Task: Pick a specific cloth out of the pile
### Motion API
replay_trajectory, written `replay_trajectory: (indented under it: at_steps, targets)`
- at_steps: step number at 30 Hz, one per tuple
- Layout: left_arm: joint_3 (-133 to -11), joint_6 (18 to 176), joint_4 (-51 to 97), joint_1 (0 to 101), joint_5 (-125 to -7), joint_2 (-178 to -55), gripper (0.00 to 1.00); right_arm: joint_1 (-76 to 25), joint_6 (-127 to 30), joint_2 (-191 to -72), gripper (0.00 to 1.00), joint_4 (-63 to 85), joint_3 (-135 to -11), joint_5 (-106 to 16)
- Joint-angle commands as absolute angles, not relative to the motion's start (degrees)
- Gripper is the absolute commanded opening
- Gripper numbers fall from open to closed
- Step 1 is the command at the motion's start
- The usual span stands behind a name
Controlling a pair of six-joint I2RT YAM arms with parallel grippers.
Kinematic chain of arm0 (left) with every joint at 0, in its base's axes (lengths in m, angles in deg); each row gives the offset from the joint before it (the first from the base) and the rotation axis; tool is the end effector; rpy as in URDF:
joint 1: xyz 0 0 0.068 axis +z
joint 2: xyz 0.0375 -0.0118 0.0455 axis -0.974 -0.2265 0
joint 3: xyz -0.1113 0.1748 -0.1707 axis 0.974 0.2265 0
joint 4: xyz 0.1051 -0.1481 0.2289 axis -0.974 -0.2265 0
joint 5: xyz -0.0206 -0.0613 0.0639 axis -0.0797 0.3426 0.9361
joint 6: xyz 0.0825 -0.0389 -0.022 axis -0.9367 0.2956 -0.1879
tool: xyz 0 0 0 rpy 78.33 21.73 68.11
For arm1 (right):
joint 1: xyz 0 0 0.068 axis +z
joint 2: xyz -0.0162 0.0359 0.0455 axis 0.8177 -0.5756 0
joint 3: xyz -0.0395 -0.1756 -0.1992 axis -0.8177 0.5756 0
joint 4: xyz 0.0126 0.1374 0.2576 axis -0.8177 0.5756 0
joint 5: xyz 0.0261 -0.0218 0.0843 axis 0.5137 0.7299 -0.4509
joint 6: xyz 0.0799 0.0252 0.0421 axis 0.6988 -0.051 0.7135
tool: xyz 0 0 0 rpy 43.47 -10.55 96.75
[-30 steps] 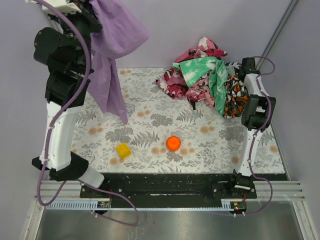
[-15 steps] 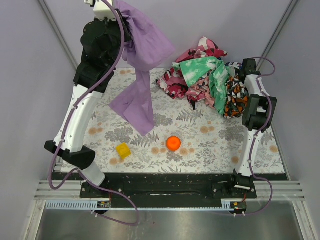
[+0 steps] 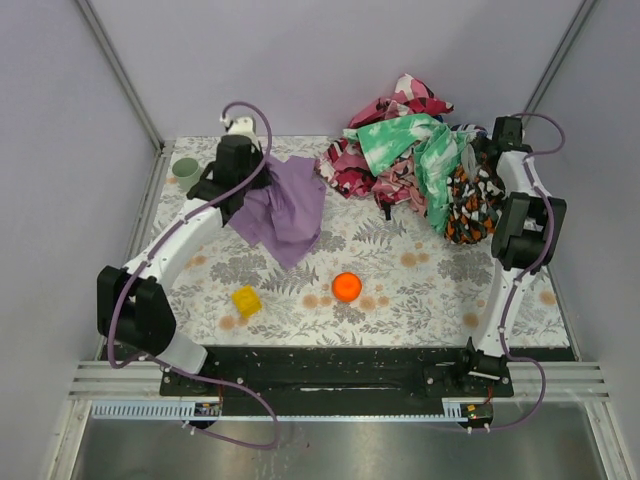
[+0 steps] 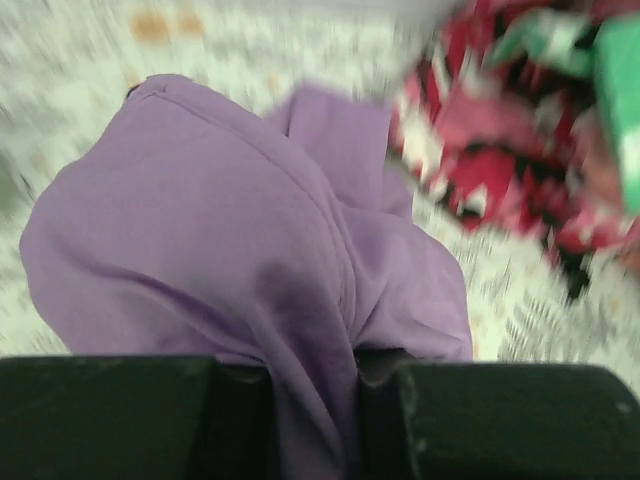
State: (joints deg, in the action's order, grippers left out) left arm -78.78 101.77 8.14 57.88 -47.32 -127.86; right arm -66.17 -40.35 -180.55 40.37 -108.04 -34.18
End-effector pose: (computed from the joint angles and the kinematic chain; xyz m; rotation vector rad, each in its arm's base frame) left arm 0.4168 -0.1277 0.3408 -0.0757 1.9256 -0.2393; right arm 0.5606 -0.1163 0.1536 0.5725 2.3685 -0.0308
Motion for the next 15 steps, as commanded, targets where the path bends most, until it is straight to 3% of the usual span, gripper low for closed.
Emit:
replay_trajectory:
  at_steps: [1,8,9,10,11,13,15]
  targets:
    - [-73.90,108.06,11.89,56.87,-52.96,-125.76,0.00,-67.69,-41.32,-167.42,0.99,42.30,-105.63,-27.79]
    - [-78.89,112.53,0.63,56.25,-50.33,-141.22,0.00,-64.53,-41.06,-150.54,0.99,44.32,-103.09,-28.05]
    - [-81.25,113.15,-2.17,56.25,-51.11,-143.77,0.04,-64.09,-40.97,-148.34,0.99,44.24,-102.03,-28.05]
    - [-83.54,113.16,-4.03,56.08,-52.07,-147.10,0.14,-63.74,-40.62,-145.62,0.99,44.15,-100.72,-27.87]
    - [-85.39,113.16,-5.52,55.82,-52.78,-149.22,0.30,-63.56,-40.01,-142.81,0.99,43.89,-98.97,-27.87]
    - [-88.64,112.99,-9.04,55.29,-53.23,-151.78,0.99,-63.47,-38.25,-137.62,0.99,43.18,-95.28,-28.22]
    - [-89.71,112.72,-11.24,54.68,-52.79,-151.36,0.99,-63.47,-36.41,-132.53,1.00,42.66,-91.23,-29.19]
